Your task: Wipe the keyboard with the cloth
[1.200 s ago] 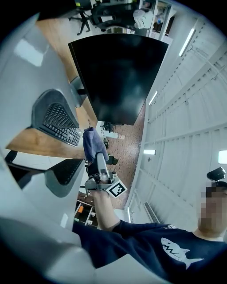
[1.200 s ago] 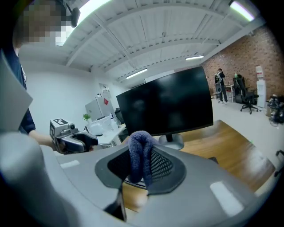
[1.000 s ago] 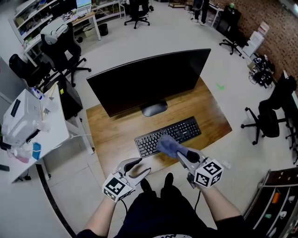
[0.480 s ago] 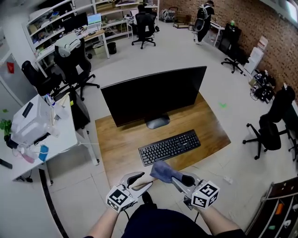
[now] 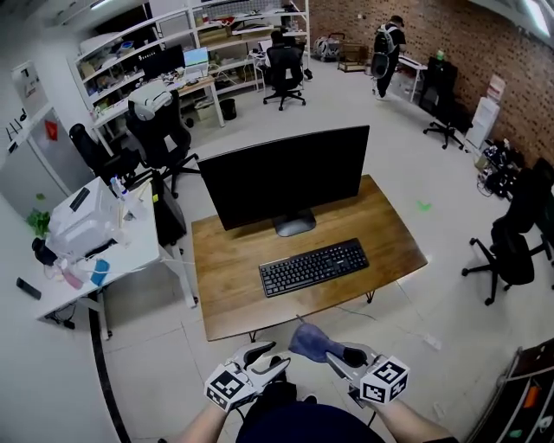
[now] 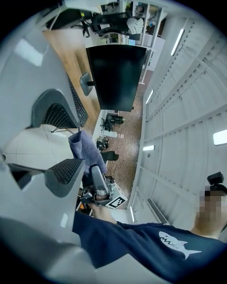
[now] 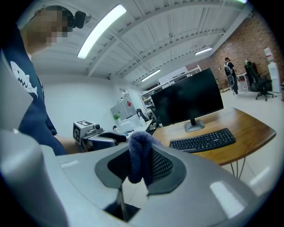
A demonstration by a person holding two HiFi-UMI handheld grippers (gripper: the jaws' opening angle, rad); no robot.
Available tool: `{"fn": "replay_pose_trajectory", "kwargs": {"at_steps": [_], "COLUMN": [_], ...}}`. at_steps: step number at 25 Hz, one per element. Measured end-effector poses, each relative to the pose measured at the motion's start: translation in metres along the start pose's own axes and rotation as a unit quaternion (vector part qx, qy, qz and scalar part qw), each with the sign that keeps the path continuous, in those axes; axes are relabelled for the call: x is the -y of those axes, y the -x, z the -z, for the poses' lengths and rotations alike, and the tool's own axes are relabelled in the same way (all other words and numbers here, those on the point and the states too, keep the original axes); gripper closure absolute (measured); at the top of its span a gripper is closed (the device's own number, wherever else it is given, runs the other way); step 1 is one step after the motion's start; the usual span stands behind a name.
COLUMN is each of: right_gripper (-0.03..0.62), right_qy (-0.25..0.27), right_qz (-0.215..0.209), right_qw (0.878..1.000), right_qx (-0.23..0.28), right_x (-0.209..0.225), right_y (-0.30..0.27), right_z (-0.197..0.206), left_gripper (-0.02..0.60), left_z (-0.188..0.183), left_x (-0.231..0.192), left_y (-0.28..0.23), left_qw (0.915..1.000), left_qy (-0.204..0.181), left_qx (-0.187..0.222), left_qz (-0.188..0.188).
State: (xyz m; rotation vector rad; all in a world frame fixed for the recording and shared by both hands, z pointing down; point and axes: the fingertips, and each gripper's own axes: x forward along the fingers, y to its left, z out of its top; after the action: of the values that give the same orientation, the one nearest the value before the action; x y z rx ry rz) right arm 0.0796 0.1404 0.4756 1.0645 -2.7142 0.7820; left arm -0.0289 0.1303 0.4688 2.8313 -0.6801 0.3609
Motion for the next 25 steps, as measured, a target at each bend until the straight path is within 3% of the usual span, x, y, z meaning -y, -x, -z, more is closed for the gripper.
{"fn": "replay_pose_trajectory", "kwargs": {"at_steps": [9, 25], "right_gripper": [0.504, 0.504], "right_qy": [-0.019, -0.007], "right_qz": [-0.008, -0.01], "right_qw": [1.0, 0.999], "right_qx": [0.015, 0.046], "right_x": [-0.045, -0.137], "right_y": [0.035, 0.024], "right_z": [0.018, 0.019], "left_gripper": [0.377, 0.377], "left_z": [0.004, 0.016], "left_x": [0.05, 0.075], "left_y": [0.037, 0.122], "left_qw": [0.9999, 0.9989], "left_qy": [-0.011, -0.034], "left_qx": [0.005, 0.029], "left_qz": [-0.01, -0.017]}}
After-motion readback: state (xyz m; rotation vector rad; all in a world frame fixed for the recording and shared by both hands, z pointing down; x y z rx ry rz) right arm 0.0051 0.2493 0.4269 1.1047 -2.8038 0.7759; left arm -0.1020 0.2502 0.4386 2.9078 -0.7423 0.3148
